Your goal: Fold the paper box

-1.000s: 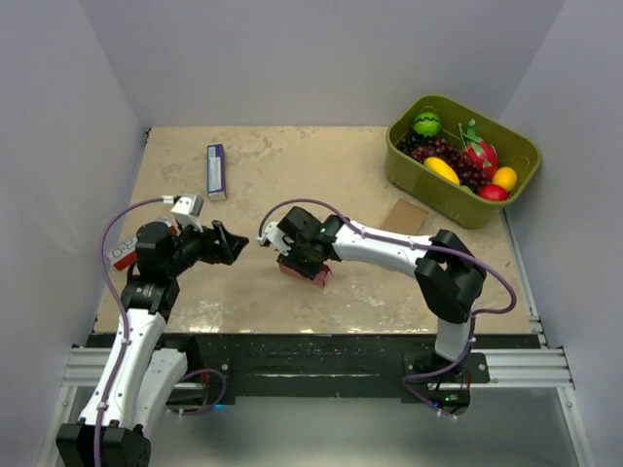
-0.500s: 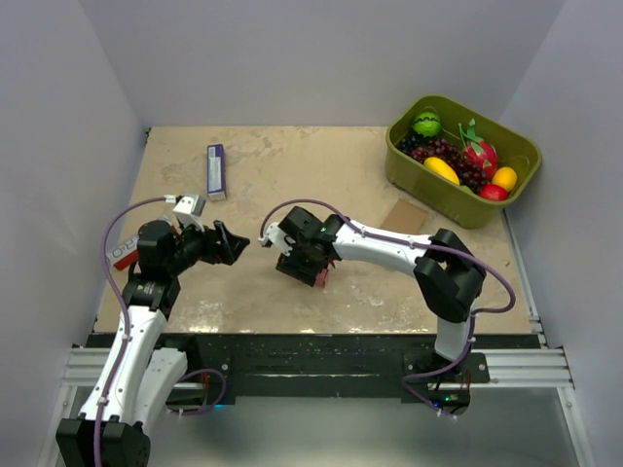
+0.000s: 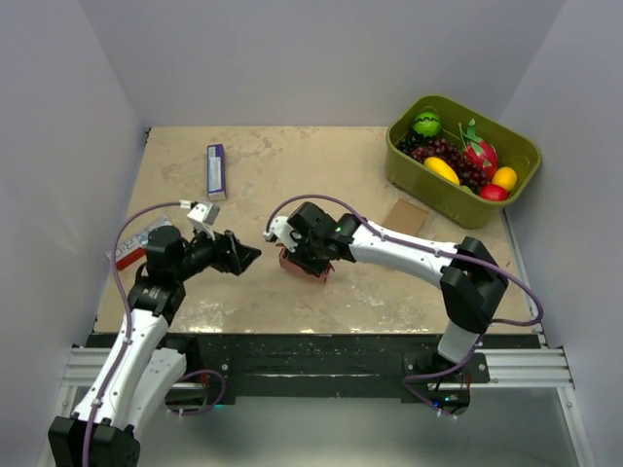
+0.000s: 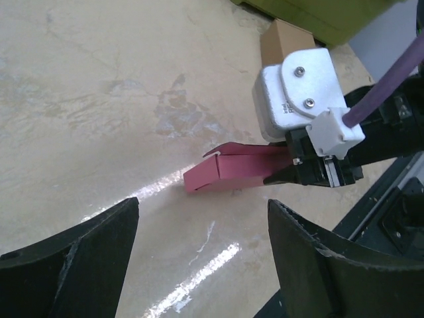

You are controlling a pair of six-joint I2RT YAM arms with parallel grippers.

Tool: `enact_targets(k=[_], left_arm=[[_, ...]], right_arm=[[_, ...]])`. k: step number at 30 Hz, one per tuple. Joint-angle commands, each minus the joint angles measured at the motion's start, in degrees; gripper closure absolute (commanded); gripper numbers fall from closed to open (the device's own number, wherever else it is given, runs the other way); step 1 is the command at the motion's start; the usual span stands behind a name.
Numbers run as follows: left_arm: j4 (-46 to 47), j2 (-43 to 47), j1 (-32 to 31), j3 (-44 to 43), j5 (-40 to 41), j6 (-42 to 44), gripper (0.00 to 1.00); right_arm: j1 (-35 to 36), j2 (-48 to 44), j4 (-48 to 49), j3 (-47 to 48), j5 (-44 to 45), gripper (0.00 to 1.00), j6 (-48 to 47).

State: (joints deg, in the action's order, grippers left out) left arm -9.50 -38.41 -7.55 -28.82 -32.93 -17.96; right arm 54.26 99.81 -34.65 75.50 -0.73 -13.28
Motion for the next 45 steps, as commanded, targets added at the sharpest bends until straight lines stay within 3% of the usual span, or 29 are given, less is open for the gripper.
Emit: enact_targets(k=[1,4,10,17,45], left_arm=[[-1.0,-2.3,-4.8,-6.0,-3.0,7.9,0.18],[-6.5,-5.1,-6.5,-10.1,1.5,13.5,0.19],[-2.5,-7.7,-10.2,-9.5,-1.0,15.6,0.28],[3.1,-8.2,-11.7,-8.5,-6.8,14.8,0.35],[3.3,-12.8,-15.4,-8.2,-6.3,15.1,0.65]], right_arm=[[-0.2,-5.5,-2.9,0.3,-7.5,0.79,0.2],[-0.2,-8.2,-4.4,-0.2,-10.5,0.79,0.3],[-0.2,-11.0,-5.1,-1.3,-15.0,0.78,0.7],[-0.1,-11.6,-4.7,-1.8,-15.4,0.79,0.5],[-0.1,-11.7,-4.5,-1.7,-15.9,0.82,0.5]])
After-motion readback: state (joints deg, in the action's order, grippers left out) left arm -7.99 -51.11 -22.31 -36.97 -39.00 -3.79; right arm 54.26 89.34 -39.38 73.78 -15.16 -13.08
